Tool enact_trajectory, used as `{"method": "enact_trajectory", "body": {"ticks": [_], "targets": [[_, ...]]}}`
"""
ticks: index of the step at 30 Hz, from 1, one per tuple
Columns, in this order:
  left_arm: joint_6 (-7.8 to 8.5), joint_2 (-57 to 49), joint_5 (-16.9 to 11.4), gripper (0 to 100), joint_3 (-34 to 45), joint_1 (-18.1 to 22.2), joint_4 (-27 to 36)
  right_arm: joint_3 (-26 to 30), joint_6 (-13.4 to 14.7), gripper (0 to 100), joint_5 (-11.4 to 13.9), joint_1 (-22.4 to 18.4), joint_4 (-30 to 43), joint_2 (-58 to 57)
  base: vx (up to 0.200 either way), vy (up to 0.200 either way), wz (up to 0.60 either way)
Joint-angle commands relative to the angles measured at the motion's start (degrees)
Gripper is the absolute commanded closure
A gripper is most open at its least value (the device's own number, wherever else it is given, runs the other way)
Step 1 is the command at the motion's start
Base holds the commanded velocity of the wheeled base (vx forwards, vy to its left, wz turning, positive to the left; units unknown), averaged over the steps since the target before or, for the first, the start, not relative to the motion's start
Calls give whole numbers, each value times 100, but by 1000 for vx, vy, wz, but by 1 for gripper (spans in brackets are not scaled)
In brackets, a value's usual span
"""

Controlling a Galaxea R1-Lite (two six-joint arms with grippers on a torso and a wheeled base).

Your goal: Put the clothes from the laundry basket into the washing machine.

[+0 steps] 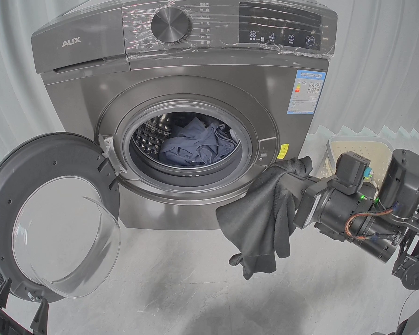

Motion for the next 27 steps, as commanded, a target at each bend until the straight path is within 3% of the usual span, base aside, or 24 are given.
{"method": "enact_trajectory", "body": {"ticks": [1, 2, 3, 5, 9, 13, 15, 18, 22, 27], "targets": [[-24, -68, -105, 0, -250, 14, -282, -83, 24, 100, -4, 218, -7, 93, 0, 0, 0], [-33, -42, -114, 0, -312, 14, -308, -83, 24, 100, -4, 227, -7, 93, 0, 0, 0], [-77, 309, -325, 0, -1094, 66, -528, -136, 32, 100, -4, 280, -7, 120, 0, 0, 0], [-51, 863, -721, 0, -1534, -4, -501, -259, 59, 100, -4, 297, -7, 172, 0, 0, 0], [-59, 1927, -1547, 0, -1578, -4, -519, -619, 120, 100, -4, 306, -59, 392, 0, 0, 0], [116, 2937, -2153, 0, -1613, -30, -791, -839, 112, 100, -4, 297, -341, 586, 0, 0, 0], [371, 3623, -2540, 0, -1621, -162, -1090, -918, 112, 100, -4, 288, -490, 717, 0, 0, 0], [468, 4256, -2698, 0, -1569, -435, -1442, -1032, 120, 100, -13, 253, -657, 902, 0, 0, 0], [433, 4994, -2698, 0, -1454, -997, -1846, -1226, 120, 100, -21, 262, -798, 1122, 0, 0, 0], [441, 5697, -2689, 0, -1446, -1278, -2215, -1322, 103, 100, -109, 297, -789, 1289, 0, 0, 0]]}}
